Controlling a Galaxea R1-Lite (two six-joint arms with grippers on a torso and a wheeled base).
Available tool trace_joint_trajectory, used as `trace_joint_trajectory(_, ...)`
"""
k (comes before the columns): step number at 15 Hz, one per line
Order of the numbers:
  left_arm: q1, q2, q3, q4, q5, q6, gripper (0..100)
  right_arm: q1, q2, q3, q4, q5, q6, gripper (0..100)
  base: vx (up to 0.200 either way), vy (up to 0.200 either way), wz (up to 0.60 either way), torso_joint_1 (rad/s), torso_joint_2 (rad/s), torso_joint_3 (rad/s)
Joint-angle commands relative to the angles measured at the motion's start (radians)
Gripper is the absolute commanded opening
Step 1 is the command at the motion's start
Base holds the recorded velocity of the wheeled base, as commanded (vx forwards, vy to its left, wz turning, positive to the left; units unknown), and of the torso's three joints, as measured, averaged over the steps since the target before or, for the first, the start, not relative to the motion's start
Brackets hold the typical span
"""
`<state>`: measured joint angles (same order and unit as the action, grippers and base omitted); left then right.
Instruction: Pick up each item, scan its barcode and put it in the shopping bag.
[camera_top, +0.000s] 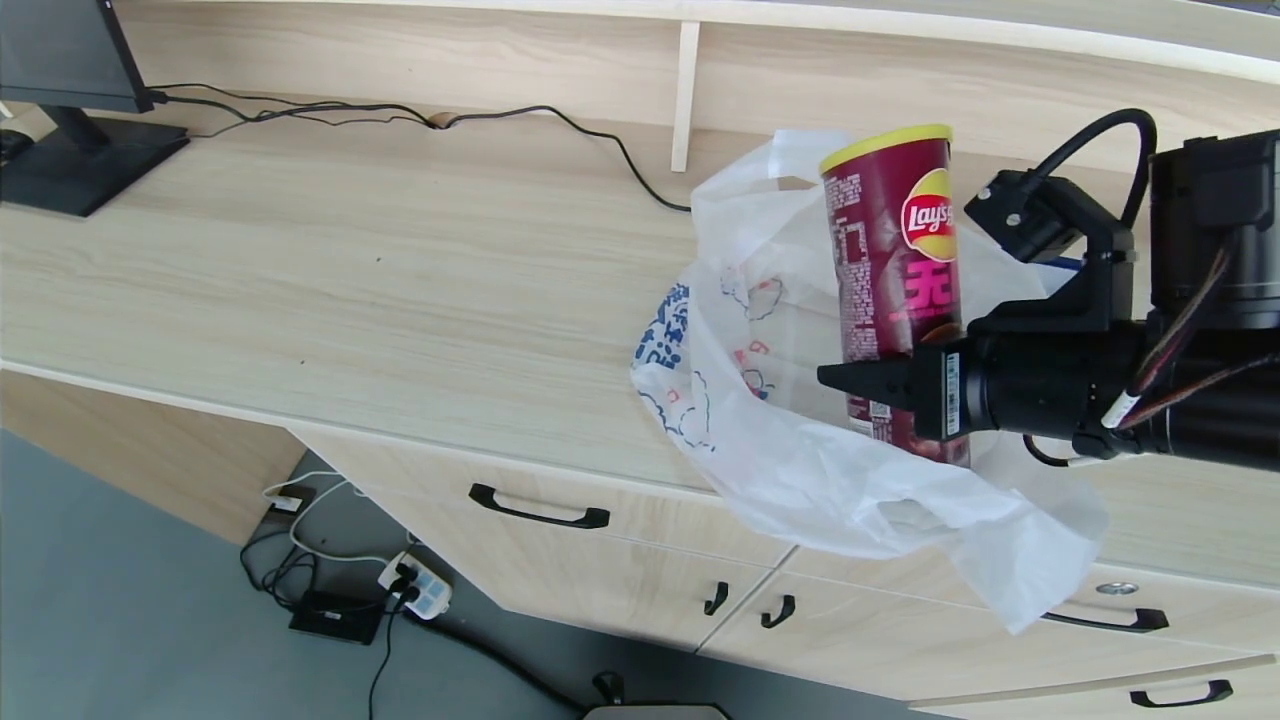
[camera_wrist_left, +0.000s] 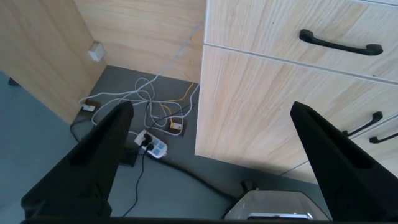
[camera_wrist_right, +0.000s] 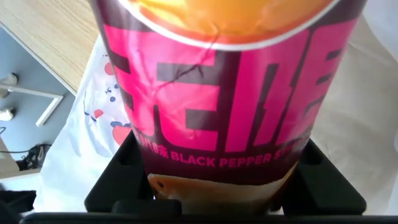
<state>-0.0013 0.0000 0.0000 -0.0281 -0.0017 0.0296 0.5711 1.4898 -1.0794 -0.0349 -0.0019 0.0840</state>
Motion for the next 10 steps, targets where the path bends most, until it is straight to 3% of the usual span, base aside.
trace_joint_trajectory(1,0.0,0.002,0.0,0.0,0.0,0.0,100,-0.005,0.001,-0.045,0.061,0.002,-0.033,0,0.0,0.0,0.0,0.0,0.0,0.0)
trace_joint_trajectory(10,0.0,0.002,0.0,-0.001,0.0,-0.002,100,-0.007,0.024,-0.025,0.115,-0.001,-0.052,0,0.0,0.0,0.0,0.0,0.0,0.0)
